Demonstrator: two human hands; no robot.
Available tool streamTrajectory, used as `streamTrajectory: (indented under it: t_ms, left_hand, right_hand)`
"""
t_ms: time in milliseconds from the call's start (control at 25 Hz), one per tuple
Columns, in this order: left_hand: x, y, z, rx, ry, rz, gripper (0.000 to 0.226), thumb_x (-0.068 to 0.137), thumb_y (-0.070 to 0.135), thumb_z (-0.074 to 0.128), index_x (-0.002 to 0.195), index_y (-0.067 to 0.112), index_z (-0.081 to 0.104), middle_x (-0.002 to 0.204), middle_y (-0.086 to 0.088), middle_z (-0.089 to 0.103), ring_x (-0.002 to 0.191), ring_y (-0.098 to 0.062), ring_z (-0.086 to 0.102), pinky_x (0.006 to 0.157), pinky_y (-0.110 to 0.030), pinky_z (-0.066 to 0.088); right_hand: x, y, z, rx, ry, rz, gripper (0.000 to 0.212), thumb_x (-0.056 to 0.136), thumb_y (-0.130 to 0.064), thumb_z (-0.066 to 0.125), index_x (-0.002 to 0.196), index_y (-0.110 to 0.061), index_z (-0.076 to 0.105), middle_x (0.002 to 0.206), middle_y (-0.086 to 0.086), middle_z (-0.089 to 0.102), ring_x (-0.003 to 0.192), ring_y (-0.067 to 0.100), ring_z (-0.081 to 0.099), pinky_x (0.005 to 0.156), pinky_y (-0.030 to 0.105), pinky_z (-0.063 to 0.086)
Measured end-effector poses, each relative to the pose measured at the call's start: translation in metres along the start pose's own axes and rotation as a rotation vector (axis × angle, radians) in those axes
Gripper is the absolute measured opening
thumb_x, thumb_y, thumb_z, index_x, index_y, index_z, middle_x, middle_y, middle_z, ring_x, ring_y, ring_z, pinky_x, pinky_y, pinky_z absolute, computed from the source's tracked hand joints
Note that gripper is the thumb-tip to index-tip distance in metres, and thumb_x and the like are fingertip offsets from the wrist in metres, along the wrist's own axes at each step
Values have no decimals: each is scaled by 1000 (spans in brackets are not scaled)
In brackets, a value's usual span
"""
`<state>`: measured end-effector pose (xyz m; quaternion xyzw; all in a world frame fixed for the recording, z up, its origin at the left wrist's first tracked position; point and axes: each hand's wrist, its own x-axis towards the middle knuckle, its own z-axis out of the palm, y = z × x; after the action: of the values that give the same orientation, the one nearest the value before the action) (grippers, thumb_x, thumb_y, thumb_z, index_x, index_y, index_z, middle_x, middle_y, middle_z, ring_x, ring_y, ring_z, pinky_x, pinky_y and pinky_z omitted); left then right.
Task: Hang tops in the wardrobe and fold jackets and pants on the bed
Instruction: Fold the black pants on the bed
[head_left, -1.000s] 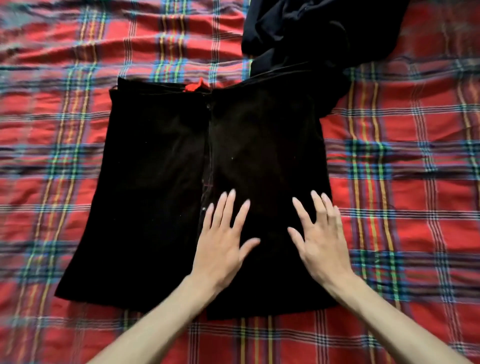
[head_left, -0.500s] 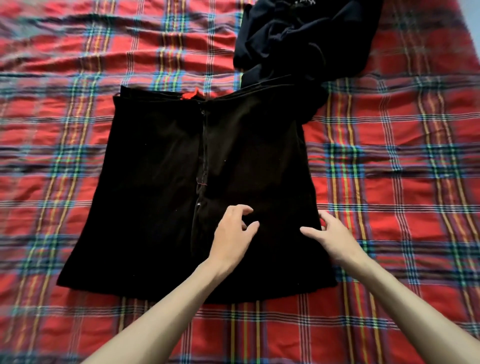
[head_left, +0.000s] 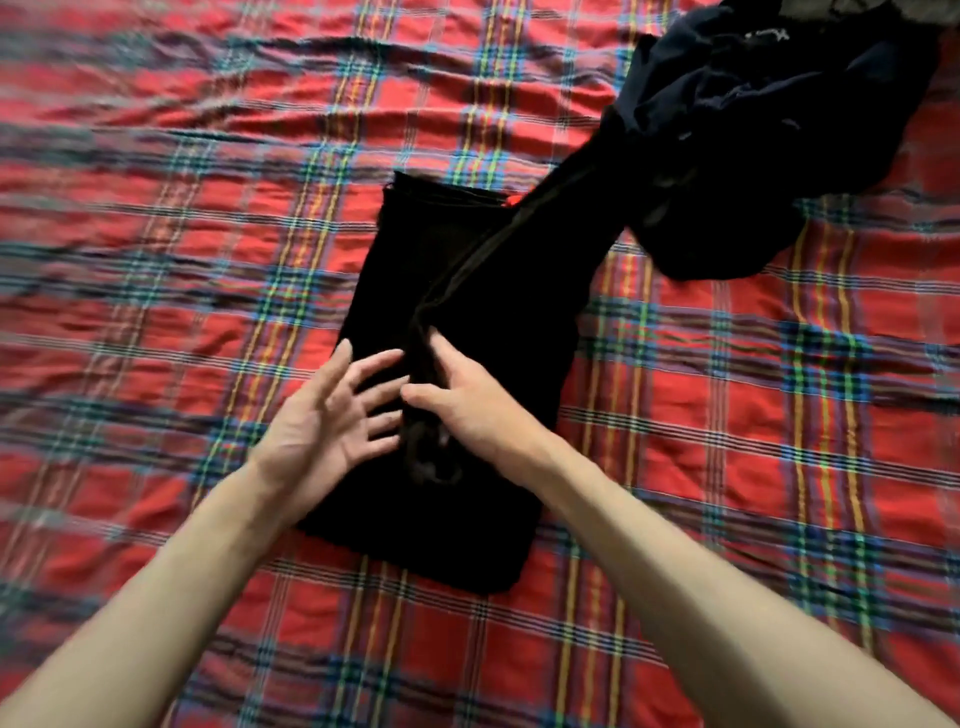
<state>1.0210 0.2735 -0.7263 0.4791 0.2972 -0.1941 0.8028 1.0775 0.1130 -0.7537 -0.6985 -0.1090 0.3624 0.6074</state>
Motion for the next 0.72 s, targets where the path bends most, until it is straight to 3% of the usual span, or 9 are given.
streamTrajectory:
  t_ms: [120,200,240,320,400,440,520,600,720]
  left_hand:
    - [0,-4,-78,145,105,-140,67,82,63,55,134,21,56,128,-10,63,93,-19,68,75,-32,55]
    - [8,-19,-102,319,143,-197,55,80,59,66,121,22,66,121,-4,69,101,-15,68,89,-32,50]
    - [12,-26,-104,405,165,-172,46,80,55,69,112,22,69,109,3,74,99,-7,68,89,-27,48]
    - [25,-37,-103,621,288,-79,38,78,45,76,104,20,67,99,5,75,88,-3,69,79,-21,48]
    - [37,-47,-109,954,407,-2,35,85,38,73,109,14,66,104,-3,72,97,-17,68,80,-30,50]
    - [36,-49,-108,1112,475,49,31,90,36,67,109,11,64,104,-8,71,99,-26,66,80,-35,49]
    - [24,-51,-108,1199,622,219,25,96,33,59,100,8,56,89,-15,67,88,-35,63,71,-40,44]
    - [7,-50,-114,1086,716,375,21,96,28,59,88,12,48,71,-8,58,73,-31,58,62,-38,36]
    - [4,-58,-139,1097,672,226,21,97,29,57,87,13,48,74,-2,57,80,-30,60,64,-37,35]
  right_hand:
    - [40,25,66,-98,-129,161,86,87,-25,62,156,-31,10,118,-1,66,83,12,67,78,36,58]
    - [39,41,78,-148,-164,156,74,89,-20,62,154,-23,26,102,-7,70,86,10,67,88,34,54]
    - [33,45,75,-194,-102,99,63,88,-14,61,148,-21,39,99,-7,71,88,8,66,89,29,52]
    - [15,56,58,-363,233,-78,46,84,-6,58,128,-18,60,102,-5,70,94,9,62,92,25,46]
    - [1,73,35,-588,562,-180,40,84,-9,58,124,-16,62,118,1,61,111,17,55,100,30,41]
    - [-5,81,24,-677,619,-142,41,88,-15,59,129,-15,58,129,4,54,122,21,48,106,34,37]
    - [-16,98,13,-808,547,-27,51,94,-27,60,142,-17,47,147,5,36,139,23,30,115,40,27]
    - [-22,115,13,-926,440,-36,56,97,-36,56,148,-19,40,156,6,25,146,25,19,119,43,21]
    - [-23,126,20,-1045,335,-54,59,97,-46,47,150,-23,36,161,6,16,150,25,8,122,45,14]
